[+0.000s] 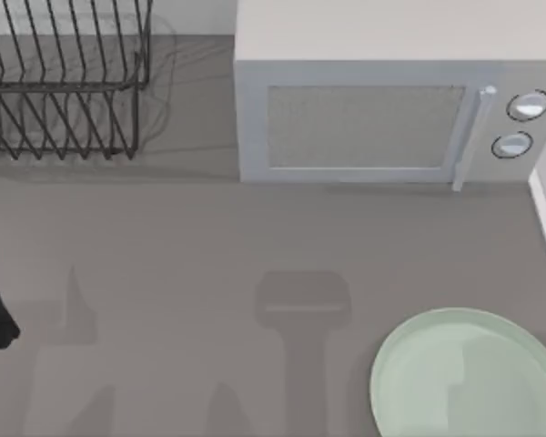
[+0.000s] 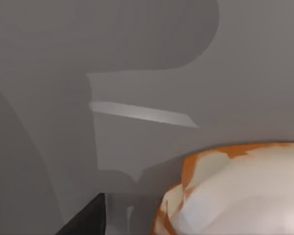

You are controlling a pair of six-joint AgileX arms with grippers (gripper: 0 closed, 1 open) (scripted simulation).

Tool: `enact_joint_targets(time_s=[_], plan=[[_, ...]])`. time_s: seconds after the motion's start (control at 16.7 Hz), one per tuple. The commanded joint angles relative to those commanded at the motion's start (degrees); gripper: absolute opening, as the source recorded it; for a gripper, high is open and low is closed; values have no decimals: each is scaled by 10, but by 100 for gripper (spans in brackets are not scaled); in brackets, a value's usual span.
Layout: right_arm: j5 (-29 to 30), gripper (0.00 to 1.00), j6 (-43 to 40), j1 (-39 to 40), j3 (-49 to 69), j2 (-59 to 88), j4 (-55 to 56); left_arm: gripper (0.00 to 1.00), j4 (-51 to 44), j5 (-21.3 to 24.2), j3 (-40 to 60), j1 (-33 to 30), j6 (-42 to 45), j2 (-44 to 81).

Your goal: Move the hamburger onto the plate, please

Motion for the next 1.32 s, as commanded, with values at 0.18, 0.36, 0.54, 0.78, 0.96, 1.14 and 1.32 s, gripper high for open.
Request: enact_joint_targets(time_s=[0.18, 0.36, 0.54, 0.78, 0.96, 1.14, 1.32], plan=[[0, 92, 0, 0, 0, 0, 0, 100, 0, 0, 0, 0, 0, 0], [0, 70, 0, 0, 0, 0, 0, 100, 0, 0, 0, 0, 0, 0], [0, 47, 0, 0, 0, 0, 0, 100, 0, 0, 0, 0, 0, 0], [0, 17, 0, 0, 0, 0, 0, 100, 0, 0, 0, 0, 0, 0], [0, 0, 0, 0, 0, 0, 0, 100, 0, 0, 0, 0, 0, 0], [0, 0, 0, 0, 0, 0, 0, 100, 0, 0, 0, 0, 0, 0], [0, 0, 0, 0, 0, 0, 0, 100, 0, 0, 0, 0, 0, 0]])
